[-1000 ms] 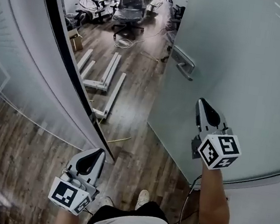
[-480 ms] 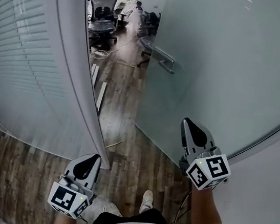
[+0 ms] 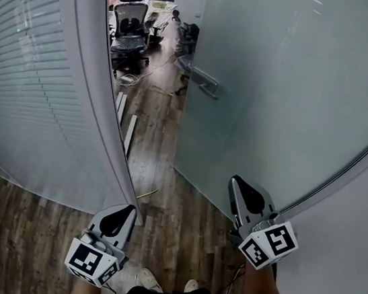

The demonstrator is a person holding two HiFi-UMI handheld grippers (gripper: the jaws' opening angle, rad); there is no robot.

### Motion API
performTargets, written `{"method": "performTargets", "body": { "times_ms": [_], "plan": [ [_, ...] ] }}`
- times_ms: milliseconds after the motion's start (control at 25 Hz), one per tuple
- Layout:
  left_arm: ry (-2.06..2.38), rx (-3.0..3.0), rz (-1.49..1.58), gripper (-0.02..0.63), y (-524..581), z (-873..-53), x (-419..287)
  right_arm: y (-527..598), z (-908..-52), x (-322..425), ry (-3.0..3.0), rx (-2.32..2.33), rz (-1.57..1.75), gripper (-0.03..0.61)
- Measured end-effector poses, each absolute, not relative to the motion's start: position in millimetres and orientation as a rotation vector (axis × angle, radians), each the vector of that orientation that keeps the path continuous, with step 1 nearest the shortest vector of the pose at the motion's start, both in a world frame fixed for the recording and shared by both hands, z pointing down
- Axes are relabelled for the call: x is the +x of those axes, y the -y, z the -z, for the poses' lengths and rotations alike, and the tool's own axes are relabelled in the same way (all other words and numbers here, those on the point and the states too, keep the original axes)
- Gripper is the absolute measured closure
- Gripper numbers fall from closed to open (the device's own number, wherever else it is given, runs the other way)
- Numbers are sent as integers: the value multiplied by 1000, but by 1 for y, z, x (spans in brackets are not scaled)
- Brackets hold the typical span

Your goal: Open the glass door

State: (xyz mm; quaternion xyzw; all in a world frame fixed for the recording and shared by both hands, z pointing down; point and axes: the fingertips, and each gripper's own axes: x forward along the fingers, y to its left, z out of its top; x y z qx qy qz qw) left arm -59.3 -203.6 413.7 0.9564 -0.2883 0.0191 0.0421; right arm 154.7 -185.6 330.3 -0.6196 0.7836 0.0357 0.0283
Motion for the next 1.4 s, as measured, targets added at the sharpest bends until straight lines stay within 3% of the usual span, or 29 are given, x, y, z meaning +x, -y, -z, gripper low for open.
{"method": "performTargets", "body": {
  "times_ms": [720, 1400],
  "plan": [
    [1001, 2885, -46, 612, 100, -390, 39, 72, -333, 244, -2458, -1802, -95, 577],
    [1073, 2893, 49, 613, 101, -367, -15, 70, -324, 191, -2520, -1830, -144, 577]
  ]
}}
